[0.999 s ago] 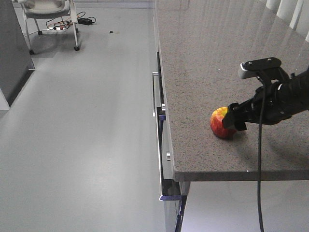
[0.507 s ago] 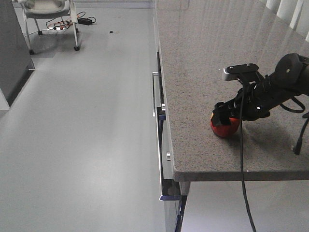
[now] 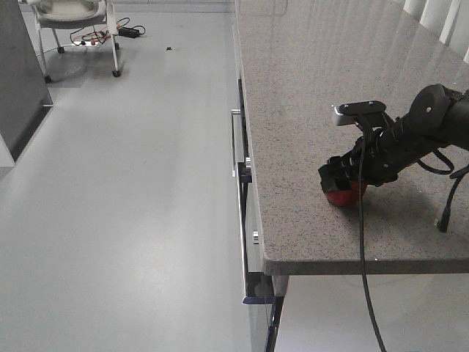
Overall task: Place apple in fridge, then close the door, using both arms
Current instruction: 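Close the right gripper around the apple, then lift the apple off the countertop with the right gripper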
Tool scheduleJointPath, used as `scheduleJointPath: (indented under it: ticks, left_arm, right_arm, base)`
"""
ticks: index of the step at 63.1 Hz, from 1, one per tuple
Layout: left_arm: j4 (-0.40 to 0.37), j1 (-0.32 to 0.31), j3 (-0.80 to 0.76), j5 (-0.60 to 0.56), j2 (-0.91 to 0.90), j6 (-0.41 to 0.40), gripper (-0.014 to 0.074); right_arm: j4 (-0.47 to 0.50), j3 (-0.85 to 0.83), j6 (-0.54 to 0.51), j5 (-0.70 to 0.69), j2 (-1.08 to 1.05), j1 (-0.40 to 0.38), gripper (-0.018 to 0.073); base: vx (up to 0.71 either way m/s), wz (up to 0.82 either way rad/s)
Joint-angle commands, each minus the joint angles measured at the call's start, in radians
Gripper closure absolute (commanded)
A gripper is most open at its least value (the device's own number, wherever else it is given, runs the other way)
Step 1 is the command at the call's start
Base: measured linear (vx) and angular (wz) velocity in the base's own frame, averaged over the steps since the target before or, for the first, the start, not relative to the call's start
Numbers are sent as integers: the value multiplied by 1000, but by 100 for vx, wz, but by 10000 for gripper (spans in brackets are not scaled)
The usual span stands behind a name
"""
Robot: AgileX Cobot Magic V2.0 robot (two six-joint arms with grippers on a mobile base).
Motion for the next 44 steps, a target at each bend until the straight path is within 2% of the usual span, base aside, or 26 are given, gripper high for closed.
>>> scheduleJointPath:
  ticks: [1, 26, 36, 44]
  left_arm:
    - [-9, 1, 21, -73, -14, -7, 603]
    - [-9, 1, 21, -73, -14, -7, 603]
    - [-9, 1, 21, -73, -14, -7, 603]
    - [-9, 1, 21, -73, -14, -7, 603]
  right_arm:
    - [24, -31, -6, -21, -52, 1, 195]
    - [53, -26, -8, 31, -230, 1, 192]
    - [119, 66, -42, 32, -352, 1, 192]
    - [216, 199, -134, -4, -478, 1, 192]
  base:
    - [0, 0]
    - [0, 0]
    - [0, 0]
    - [0, 0]
